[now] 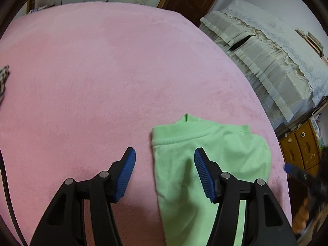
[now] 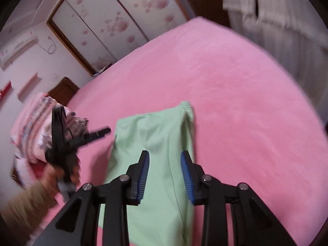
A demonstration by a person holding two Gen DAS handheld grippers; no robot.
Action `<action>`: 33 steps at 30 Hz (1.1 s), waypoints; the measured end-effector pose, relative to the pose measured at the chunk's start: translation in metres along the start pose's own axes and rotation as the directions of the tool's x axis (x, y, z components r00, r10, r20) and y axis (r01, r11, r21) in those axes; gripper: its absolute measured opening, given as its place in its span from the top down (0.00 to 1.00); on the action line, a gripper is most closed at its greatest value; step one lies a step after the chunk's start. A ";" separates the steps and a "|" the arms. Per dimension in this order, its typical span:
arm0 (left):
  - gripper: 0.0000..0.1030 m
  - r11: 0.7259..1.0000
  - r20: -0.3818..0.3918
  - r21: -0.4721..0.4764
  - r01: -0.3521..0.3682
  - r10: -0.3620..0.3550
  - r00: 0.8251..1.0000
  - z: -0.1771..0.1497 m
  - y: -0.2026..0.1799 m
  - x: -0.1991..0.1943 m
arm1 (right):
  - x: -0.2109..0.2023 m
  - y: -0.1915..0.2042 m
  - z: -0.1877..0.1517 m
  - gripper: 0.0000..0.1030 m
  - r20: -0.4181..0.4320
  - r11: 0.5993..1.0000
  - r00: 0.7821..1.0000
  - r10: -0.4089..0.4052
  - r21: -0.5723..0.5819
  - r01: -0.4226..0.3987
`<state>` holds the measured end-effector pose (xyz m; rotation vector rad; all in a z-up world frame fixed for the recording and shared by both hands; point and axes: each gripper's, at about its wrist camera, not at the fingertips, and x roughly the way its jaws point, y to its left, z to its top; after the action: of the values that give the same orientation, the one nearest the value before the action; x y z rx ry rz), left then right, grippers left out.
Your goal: Fold small clothes
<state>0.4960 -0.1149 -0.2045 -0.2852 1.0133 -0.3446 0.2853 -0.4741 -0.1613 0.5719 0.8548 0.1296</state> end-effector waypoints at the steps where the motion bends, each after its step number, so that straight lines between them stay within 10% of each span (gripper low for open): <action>1: 0.43 1.000 -0.006 -0.006 0.007 -0.007 1.000 -0.002 0.003 0.002 | 0.015 -0.011 0.011 0.69 -0.029 0.999 0.999 0.031 0.040 -0.030; 21: 0.38 0.999 -0.042 0.045 0.009 -0.007 0.999 0.000 -0.011 0.027 | 0.085 -0.031 0.038 0.69 -0.174 0.998 0.984 0.042 0.047 -0.034; 24: 0.38 0.999 -0.041 0.046 0.006 -0.004 0.999 0.000 -0.013 0.027 | 0.089 -0.012 0.041 0.95 -0.158 0.999 0.987 0.004 -0.037 -0.010; 26: 0.38 0.999 -0.034 0.053 0.001 0.001 0.999 -0.001 -0.015 0.026 | 0.081 0.006 0.038 0.95 -0.109 0.990 0.992 -0.059 -0.136 0.044; 33: 0.38 0.996 0.023 0.072 -0.046 0.044 0.999 -0.009 -0.017 0.020 | 0.058 0.077 0.008 0.95 0.199 0.787 0.952 -0.234 -0.536 0.305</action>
<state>0.4957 -0.1389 -0.2179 -0.1998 0.9827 -0.3360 0.3381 -0.3934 -0.1556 -0.1050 0.7224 0.0766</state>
